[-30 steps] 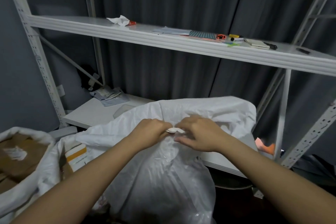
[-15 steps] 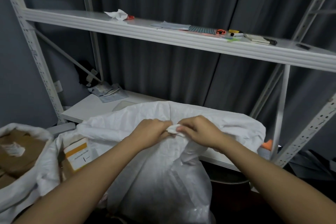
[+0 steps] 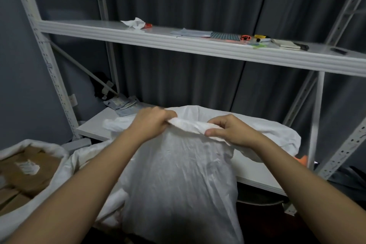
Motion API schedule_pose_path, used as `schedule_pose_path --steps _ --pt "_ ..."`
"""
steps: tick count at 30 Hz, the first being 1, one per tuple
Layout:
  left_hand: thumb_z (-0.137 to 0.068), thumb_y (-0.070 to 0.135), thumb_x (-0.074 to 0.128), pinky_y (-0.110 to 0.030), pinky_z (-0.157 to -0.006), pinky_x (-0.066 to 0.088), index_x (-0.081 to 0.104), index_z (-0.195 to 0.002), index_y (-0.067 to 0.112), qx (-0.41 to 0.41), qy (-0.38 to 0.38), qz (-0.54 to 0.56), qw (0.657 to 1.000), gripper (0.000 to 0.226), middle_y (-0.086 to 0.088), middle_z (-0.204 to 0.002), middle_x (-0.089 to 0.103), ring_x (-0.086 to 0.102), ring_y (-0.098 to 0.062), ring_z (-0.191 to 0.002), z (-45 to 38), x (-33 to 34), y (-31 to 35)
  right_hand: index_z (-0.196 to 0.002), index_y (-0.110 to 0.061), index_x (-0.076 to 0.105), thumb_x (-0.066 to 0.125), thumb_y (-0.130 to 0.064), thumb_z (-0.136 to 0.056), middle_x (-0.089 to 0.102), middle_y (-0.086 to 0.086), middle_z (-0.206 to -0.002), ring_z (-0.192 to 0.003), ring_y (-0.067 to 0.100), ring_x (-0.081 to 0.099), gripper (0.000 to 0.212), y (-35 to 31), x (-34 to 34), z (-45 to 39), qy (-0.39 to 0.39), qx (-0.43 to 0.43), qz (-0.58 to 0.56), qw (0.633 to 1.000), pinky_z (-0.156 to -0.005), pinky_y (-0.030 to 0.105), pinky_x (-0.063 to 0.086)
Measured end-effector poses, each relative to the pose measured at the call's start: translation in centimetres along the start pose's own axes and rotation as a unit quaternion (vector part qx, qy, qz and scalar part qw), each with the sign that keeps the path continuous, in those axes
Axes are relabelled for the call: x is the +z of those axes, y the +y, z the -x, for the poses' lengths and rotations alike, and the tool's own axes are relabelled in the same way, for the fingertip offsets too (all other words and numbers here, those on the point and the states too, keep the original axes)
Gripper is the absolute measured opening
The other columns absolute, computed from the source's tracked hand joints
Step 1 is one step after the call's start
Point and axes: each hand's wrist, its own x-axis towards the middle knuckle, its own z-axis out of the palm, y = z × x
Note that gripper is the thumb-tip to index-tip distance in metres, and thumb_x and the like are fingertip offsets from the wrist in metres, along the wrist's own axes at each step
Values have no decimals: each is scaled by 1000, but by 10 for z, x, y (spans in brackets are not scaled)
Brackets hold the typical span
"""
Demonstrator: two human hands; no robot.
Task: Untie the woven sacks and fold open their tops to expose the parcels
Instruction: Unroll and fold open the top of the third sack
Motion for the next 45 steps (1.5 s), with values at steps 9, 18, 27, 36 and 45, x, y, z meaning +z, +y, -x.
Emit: schedule_pose_path --steps 9,18,27,36,45 --pt "-94 45 47 -34 -63 40 61 -91 19 50 -173 92 979 30 1 -86 65 61 -19 -85 -1 21 24 -76 -16 60 54 -32 -81 60 -2 -78 -72 21 57 18 32 13 14 136 -241 422 863 -55 32 48" --pt "-82 66 43 -29 -71 43 60 -94 25 108 -118 106 981 46 7 -81 57 50 -11 -81 24 40 13 -105 -12 60 61 -14 -86 62 6 -83 -71 25 61 19 24 65 3 35 -120 482 867 -52 31 36" --pt "-81 37 63 -28 -48 35 60 -76 15 245 116 -68 960 23 -3 -78 54 53 -21 -65 43 65 8 -91 -19 71 57 -32 -94 69 -5 -81 -75 12 60 20 25 99 8 74 -38 104 991 -71 34 47" --pt "-84 41 67 -37 -83 54 39 -114 11 -512 87 602 607 52 -6 -103 48 55 -19 -92 98 70 21 -105 -19 72 61 -22 -93 72 -7 -98 -88 9 64 17 44 149 30 250 -27 58 966 -75 19 46" --pt "-97 -5 39 -33 -77 54 58 -116 3 -476 97 738 468 27 -8 -87 64 62 -14 -72 63 42 23 -97 -25 63 64 -39 -86 53 -7 -104 -106 14 45 17 18 129 38 11 -89 265 960 -82 26 38"
